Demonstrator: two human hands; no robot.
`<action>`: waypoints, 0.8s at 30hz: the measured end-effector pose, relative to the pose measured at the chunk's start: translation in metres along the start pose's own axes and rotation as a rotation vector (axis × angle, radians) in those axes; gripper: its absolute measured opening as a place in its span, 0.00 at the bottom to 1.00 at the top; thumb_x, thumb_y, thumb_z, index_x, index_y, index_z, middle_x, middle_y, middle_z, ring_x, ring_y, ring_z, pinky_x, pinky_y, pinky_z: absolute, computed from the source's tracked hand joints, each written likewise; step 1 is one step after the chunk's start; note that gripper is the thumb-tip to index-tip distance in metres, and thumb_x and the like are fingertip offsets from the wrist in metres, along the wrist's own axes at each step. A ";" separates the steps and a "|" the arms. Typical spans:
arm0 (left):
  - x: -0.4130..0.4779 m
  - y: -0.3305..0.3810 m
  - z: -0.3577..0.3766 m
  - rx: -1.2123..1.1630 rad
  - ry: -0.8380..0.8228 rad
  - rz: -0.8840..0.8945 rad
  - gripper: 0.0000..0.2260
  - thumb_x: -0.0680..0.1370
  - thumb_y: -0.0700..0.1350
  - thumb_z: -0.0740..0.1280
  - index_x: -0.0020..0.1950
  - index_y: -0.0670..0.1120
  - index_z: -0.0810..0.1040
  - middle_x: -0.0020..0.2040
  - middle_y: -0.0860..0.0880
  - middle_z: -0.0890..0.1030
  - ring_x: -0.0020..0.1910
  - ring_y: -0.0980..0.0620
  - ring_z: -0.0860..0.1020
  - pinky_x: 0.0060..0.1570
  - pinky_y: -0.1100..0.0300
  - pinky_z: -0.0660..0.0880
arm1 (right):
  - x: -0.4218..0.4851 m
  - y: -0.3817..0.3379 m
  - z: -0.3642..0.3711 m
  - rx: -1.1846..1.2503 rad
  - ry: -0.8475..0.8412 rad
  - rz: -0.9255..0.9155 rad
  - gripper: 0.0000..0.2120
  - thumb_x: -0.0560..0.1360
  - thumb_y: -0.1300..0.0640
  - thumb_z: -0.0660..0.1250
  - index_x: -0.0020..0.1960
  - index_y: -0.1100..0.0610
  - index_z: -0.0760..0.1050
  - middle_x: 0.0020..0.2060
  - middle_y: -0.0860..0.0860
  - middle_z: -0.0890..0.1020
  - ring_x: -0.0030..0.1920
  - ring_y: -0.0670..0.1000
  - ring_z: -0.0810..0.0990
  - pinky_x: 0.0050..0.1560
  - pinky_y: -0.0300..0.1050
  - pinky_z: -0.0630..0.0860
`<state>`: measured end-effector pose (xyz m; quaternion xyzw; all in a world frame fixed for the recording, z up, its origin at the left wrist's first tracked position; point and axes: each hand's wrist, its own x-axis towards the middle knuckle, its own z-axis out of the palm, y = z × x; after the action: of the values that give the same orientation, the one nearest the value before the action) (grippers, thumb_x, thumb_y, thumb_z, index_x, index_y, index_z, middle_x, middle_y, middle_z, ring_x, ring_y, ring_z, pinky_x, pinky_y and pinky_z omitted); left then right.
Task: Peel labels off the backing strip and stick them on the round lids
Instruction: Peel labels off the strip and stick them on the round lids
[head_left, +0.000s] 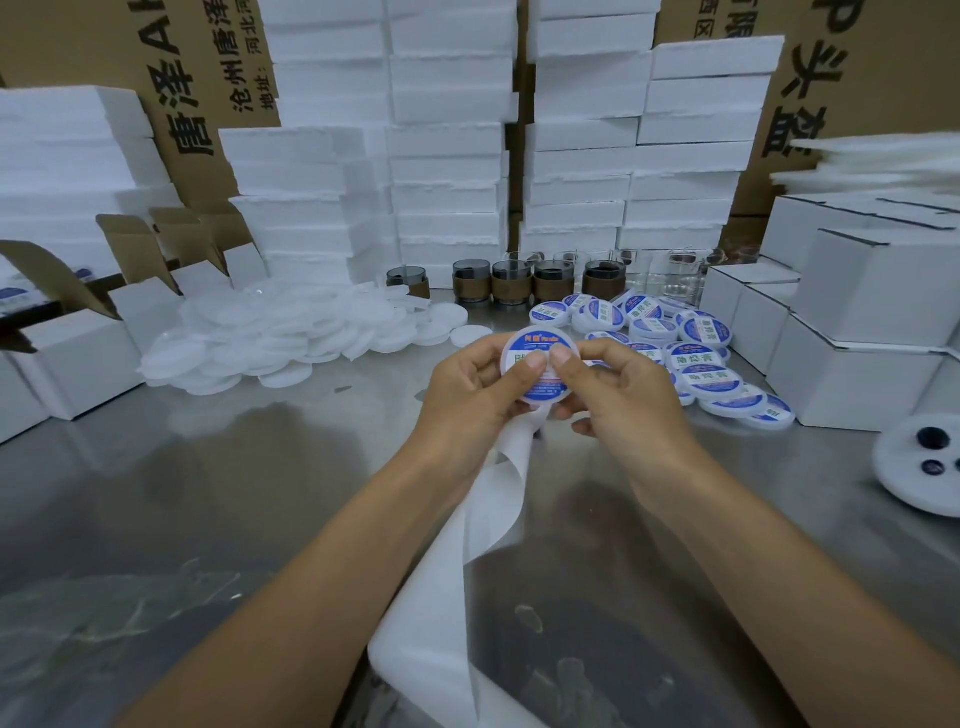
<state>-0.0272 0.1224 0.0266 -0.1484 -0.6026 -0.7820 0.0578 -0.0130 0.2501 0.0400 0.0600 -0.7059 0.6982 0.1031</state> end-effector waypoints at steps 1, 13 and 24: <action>-0.001 0.000 0.001 -0.001 -0.005 0.006 0.13 0.68 0.45 0.71 0.51 0.45 0.80 0.43 0.48 0.84 0.42 0.51 0.82 0.49 0.56 0.78 | 0.000 0.000 0.000 -0.003 0.008 -0.015 0.03 0.75 0.53 0.67 0.44 0.52 0.76 0.25 0.44 0.81 0.25 0.40 0.76 0.27 0.30 0.71; -0.001 0.000 -0.002 0.100 0.011 0.021 0.14 0.70 0.33 0.72 0.54 0.45 0.78 0.47 0.47 0.84 0.44 0.53 0.82 0.48 0.62 0.79 | 0.003 0.006 -0.005 0.038 -0.007 -0.055 0.06 0.72 0.56 0.70 0.48 0.49 0.76 0.26 0.46 0.81 0.26 0.42 0.77 0.29 0.31 0.73; 0.001 -0.001 -0.003 0.147 0.034 0.026 0.08 0.77 0.38 0.66 0.53 0.47 0.80 0.46 0.48 0.85 0.43 0.53 0.83 0.43 0.62 0.79 | 0.005 0.014 -0.003 -0.140 0.001 -0.214 0.08 0.73 0.56 0.70 0.47 0.45 0.73 0.31 0.49 0.82 0.30 0.46 0.79 0.36 0.38 0.76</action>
<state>-0.0292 0.1197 0.0255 -0.1382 -0.6555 -0.7371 0.0892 -0.0213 0.2539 0.0273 0.1271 -0.7425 0.6321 0.1815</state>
